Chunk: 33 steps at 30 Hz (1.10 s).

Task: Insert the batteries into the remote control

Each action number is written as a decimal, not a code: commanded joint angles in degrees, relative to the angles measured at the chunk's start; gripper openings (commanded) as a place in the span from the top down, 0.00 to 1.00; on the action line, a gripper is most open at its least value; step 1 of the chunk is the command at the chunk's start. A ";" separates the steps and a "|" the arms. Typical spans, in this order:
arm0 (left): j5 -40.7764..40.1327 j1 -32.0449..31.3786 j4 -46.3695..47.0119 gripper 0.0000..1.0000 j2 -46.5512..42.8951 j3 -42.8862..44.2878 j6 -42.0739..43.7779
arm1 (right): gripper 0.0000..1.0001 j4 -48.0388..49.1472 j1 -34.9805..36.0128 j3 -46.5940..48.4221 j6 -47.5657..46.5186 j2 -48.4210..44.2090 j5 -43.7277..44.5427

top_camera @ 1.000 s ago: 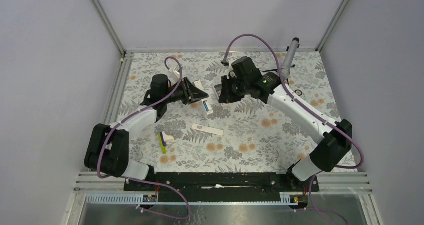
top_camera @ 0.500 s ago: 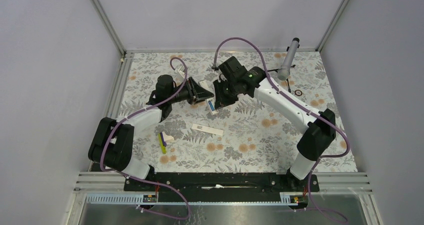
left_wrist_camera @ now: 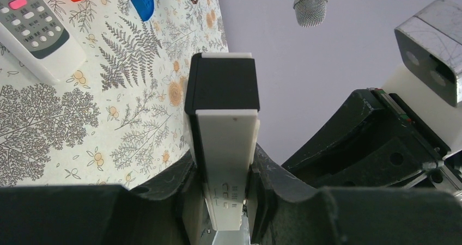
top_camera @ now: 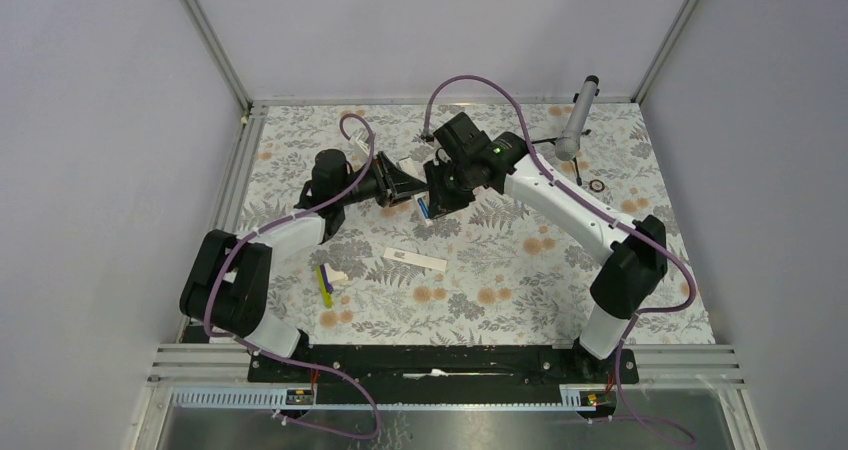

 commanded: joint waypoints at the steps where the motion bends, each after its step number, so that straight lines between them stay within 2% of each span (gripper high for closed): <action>1: 2.57 -0.14 6.70 0.92 -0.11 0.51 -1.87 | 0.76 -0.30 0.54 2.60 -1.45 1.04 2.05; 17: 3.05 -0.11 8.11 0.92 0.02 0.32 -3.55 | 0.64 -0.13 0.55 5.02 -0.13 1.07 2.46; 25: 3.24 -0.05 10.00 0.92 0.38 0.17 -6.00 | 0.62 0.23 0.49 6.56 2.47 0.39 2.18; 28: 3.11 -0.05 11.53 0.92 0.40 -0.05 -7.92 | 0.55 0.34 0.38 7.14 3.39 -0.51 3.98; 33: 2.93 0.21 14.39 0.93 0.48 -0.11 -12.58 | 0.32 4.77 -0.11 4.68 5.10 -5.48 4.14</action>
